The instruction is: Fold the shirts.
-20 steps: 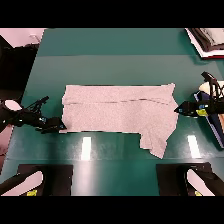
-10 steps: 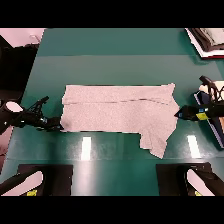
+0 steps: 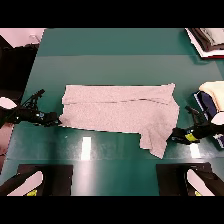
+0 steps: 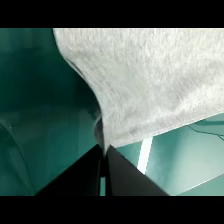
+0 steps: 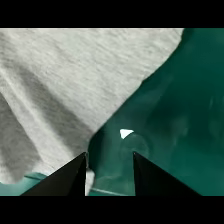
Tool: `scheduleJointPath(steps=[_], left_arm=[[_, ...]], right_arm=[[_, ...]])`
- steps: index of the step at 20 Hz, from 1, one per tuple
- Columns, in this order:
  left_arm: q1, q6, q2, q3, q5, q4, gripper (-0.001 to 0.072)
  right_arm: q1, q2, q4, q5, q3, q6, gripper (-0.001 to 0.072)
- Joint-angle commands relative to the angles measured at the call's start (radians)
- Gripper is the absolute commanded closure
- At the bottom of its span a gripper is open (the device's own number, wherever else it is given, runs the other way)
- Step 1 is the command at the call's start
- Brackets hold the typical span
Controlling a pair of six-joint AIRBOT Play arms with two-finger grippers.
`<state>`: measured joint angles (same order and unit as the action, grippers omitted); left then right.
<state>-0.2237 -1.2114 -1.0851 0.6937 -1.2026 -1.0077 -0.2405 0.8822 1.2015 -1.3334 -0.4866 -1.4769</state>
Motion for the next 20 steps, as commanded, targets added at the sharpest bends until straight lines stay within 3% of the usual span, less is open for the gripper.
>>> scheduleJointPath(steps=[1,6,8,9,11,13,15,18,20], left_arm=[[0.0,0.0,0.004,0.002,-0.006,0.005,0.0684],[0.0,0.0,0.004,0.002,-0.01,0.021,0.0684],[0.0,0.0,0.004,0.002,-0.013,0.021,0.0684],[0.0,0.0,0.004,0.002,-0.013,0.021,0.0684],[0.0,0.0,0.004,0.002,-0.013,0.021,0.0684],[0.0,0.018,0.005,0.003,-0.018,0.02,0.0685],[0.0,0.023,0.018,0.021,-0.053,-0.017,0.0685],[0.0,0.011,0.1,0.067,-0.134,-0.109,0.0686],[0.0,0.013,0.173,0.065,-0.207,-0.109,0.0685]], right_arm=[[0.0,-0.001,-0.102,0.138,0.061,-0.018,0.0365],[0.0,0.0,-0.152,0.242,0.063,-0.018,0.041],[0.0,0.0,-0.151,0.238,0.063,-0.014,0.0572],[0.0,0.0,-0.152,0.238,0.063,-0.014,0.0573],[0.0,0.0,-0.15,0.235,0.063,-0.013,0.0698],[0.0,-0.002,-0.15,0.228,0.061,0.008,0.07],[0.0,-0.039,-0.062,0.142,0.021,0.012,0.0701],[0.0,-0.161,0.165,-0.096,-0.111,0.012,0.0701],[0.0,-0.245,0.235,-0.23,-0.177,0.012,0.0701]])
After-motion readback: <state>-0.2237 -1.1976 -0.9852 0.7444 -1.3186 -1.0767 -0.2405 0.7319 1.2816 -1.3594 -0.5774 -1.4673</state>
